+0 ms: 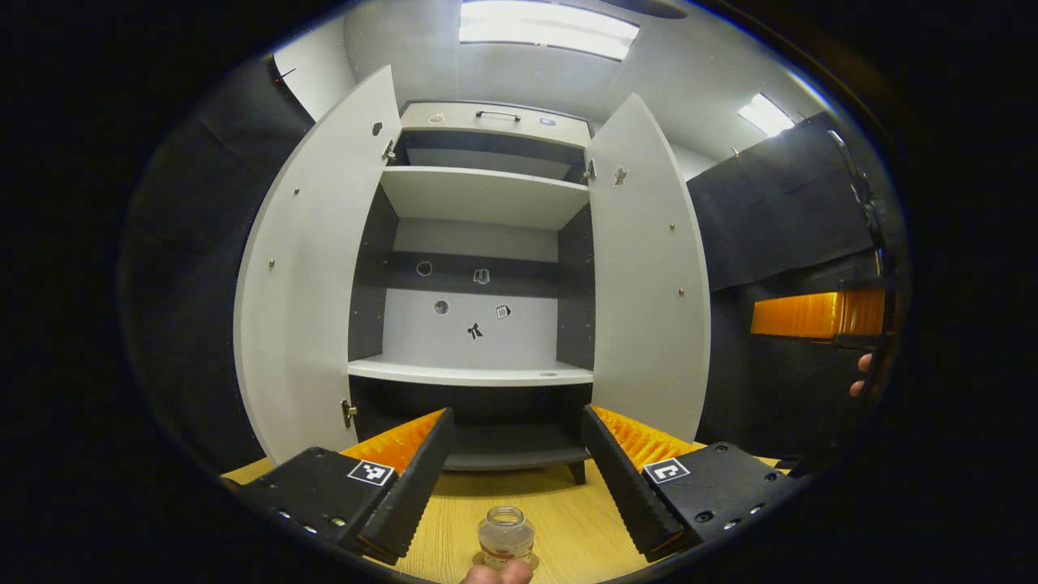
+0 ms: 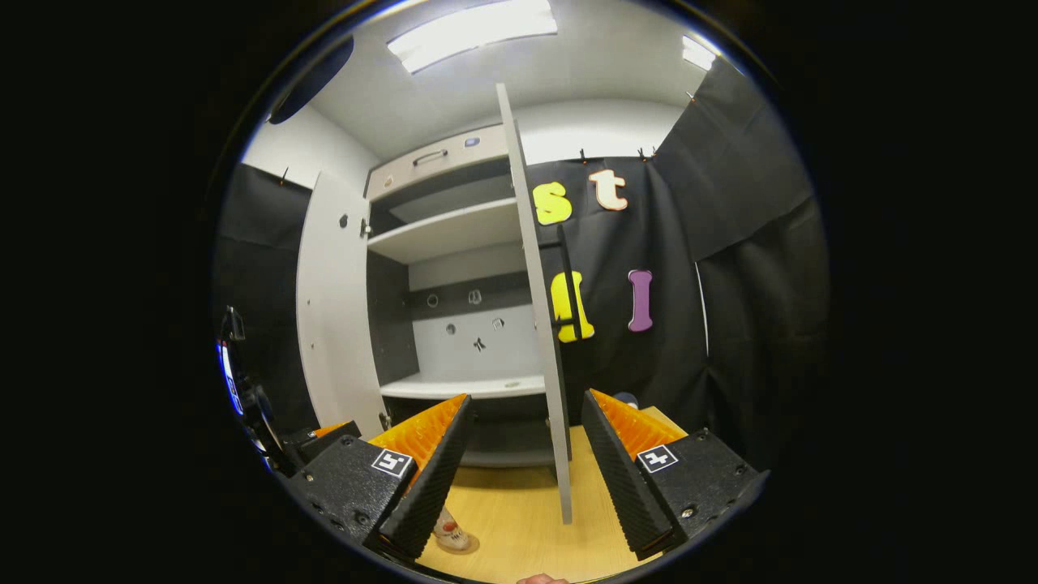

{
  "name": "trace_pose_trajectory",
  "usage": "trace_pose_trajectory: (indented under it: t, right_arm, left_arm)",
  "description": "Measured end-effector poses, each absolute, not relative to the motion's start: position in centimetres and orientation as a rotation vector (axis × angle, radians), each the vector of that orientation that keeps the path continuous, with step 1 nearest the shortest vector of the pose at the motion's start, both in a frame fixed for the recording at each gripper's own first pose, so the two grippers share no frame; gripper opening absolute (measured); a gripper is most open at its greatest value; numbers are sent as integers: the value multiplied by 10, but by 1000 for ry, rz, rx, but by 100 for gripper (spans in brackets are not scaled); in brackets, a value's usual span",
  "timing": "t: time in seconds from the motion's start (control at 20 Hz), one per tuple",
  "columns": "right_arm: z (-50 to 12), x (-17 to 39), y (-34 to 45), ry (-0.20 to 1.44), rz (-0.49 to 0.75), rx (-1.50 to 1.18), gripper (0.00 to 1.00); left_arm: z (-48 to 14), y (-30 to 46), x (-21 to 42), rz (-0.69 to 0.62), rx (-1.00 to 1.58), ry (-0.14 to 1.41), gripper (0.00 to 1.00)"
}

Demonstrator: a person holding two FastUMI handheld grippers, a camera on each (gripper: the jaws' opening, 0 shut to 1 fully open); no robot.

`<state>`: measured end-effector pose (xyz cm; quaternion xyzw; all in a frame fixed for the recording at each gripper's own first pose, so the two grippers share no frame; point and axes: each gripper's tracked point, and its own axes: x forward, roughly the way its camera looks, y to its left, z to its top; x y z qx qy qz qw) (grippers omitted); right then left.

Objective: Grasp the bottle in the cabinet with the left hand and place it on the coaster, then close the right door with the right hand and the left door with the left hand.

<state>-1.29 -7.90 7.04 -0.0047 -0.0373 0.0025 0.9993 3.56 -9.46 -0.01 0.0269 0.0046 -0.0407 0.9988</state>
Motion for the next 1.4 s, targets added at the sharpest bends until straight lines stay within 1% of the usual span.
trace_pose_trajectory:
  t: [0.2, 0.25, 0.3, 0.5, 0.6, 0.65, 0.7, 0.75, 0.8, 0.9, 0.95, 1.0, 1.1, 1.15, 1.2, 1.25, 1.4]
  right_arm:
    - [96, -9, -90, -138, 2, -21, 83]
    - [104, -7, -95, -153, 1, -26, 83]
    - [111, -4, -100, -167, -2, -31, 83]
    - [124, 15, -113, -140, 18, -52, 82]
    - [141, 27, -119, -164, 19, -48, 82]
    - [149, 34, -127, -170, 2, -48, 82]
    - [155, 41, -138, -171, -25, -52, 82]
    - [162, 50, -148, -178, -49, -58, 82]
    - [170, 58, -158, -187, -78, -58, 83]
    - [181, 74, -177, -205, -125, -33, 82]
    - [182, 84, -180, -202, -138, -27, 82]
    - [183, 88, -183, -207, -152, -29, 82]
    - [191, 96, -186, -211, -175, -51, 82]
    - [193, 102, -183, -210, -176, -60, 82]
    - [193, 103, -184, -206, -194, -74, 83]
    - [196, 102, -184, -221, -204, -83, 83]
    - [197, 103, -179, -241, -214, -87, 82]
  left_arm:
    - [13, -89, 31, -82, 5, 19, 96]
    - [13, -85, 28, -74, 3, 25, 95]
    - [13, -79, 28, -58, 4, 26, 96]
    - [15, -61, 29, -2, 17, 22, 94]
    - [15, -56, 30, 11, 16, 23, 93]
    - [13, -53, 28, 19, 17, 25, 96]
    - [13, -51, 27, 25, 15, 25, 96]
    - [12, -50, 26, 23, 10, 27, 94]
    - [12, -50, 26, 21, 4, 29, 96]
    - [10, -45, 26, 29, -3, 32, 96]
    - [10, -44, 26, 35, -4, 32, 97]
    - [9, -41, 26, 42, -5, 32, 90]
    - [7, -37, 27, 49, 1, 37, 96]
    - [6, -33, 27, 60, 14, 36, 97]
    - [4, -27, 29, 71, 28, 39, 97]
    - [2, -23, 30, 81, 39, 41, 94]
    - [-2, -17, 31, 104, 45, 48, 93]
